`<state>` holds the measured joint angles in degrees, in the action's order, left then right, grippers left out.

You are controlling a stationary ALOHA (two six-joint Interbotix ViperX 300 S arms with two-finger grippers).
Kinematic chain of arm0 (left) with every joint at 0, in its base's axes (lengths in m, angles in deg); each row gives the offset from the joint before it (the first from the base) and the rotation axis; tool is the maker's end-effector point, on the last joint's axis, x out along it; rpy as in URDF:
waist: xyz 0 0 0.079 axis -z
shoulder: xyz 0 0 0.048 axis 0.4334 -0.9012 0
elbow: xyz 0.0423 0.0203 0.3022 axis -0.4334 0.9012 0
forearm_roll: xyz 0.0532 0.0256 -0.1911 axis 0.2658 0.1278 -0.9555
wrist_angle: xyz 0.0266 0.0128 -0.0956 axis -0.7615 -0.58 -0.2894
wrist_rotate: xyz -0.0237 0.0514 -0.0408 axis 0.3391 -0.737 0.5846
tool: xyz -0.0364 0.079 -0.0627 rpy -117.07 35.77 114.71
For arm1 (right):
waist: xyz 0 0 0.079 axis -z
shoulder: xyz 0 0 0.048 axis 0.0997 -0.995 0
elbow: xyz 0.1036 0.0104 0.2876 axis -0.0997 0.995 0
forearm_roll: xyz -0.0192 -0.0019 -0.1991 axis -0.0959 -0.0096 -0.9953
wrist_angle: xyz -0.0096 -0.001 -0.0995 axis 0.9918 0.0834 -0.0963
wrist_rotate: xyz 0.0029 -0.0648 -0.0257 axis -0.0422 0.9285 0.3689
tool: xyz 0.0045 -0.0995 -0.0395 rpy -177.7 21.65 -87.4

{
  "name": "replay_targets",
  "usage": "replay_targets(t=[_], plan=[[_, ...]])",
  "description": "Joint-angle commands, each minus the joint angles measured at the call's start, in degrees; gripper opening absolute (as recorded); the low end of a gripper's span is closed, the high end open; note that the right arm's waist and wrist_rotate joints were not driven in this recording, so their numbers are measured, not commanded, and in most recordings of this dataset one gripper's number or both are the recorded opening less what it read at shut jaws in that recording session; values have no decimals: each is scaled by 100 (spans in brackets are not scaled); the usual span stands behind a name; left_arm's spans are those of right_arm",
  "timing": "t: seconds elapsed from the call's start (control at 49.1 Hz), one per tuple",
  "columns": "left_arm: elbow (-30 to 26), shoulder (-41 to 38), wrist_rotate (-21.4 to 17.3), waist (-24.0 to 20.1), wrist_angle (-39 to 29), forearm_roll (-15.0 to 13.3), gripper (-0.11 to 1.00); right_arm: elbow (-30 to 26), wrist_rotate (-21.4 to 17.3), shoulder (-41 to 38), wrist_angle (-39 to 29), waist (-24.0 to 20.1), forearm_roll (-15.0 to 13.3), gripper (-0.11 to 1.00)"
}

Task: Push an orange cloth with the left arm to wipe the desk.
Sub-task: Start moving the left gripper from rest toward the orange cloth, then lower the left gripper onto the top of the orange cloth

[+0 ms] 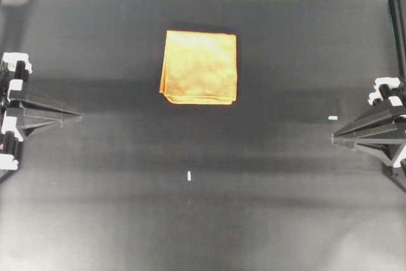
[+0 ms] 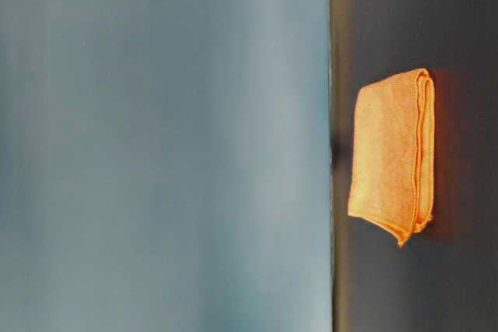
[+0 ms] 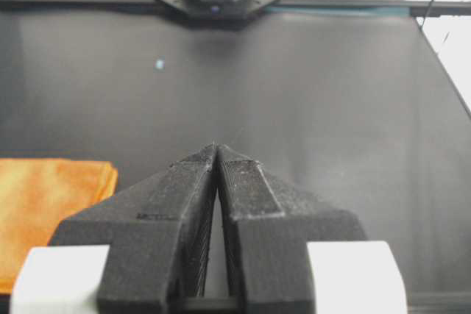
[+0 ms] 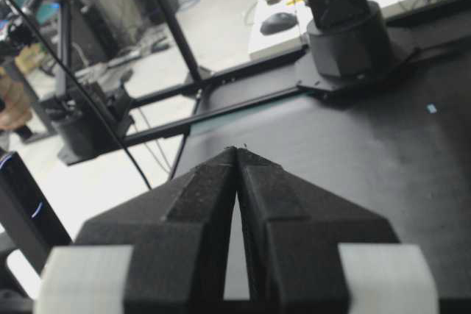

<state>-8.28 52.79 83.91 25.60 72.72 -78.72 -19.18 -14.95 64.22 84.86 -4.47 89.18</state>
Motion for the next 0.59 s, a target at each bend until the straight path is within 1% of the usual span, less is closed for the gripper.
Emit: replay_targets(t=[0.0, 0.061, 0.122, 0.305, 0.57], plan=[[9, -158, 44, -18, -132, 229, 6, -44, 0, -62, 35, 0, 0, 3], [18, -308, 53, -35, -149, 237, 7, 9, 0, -53, 18, 0, 0, 4], [18, -501, 53, -35, -88, 229, 1, 35, 9, -62, -53, 0, 9, 0], [-35, -1371, 132, -132, 633, 229, 0, 44, 9, -70, -457, 0, 0, 0], [-352, -3261, 185, -809, 1837, 229, 1, 70, 9, -97, -1002, 0, 9, 0]])
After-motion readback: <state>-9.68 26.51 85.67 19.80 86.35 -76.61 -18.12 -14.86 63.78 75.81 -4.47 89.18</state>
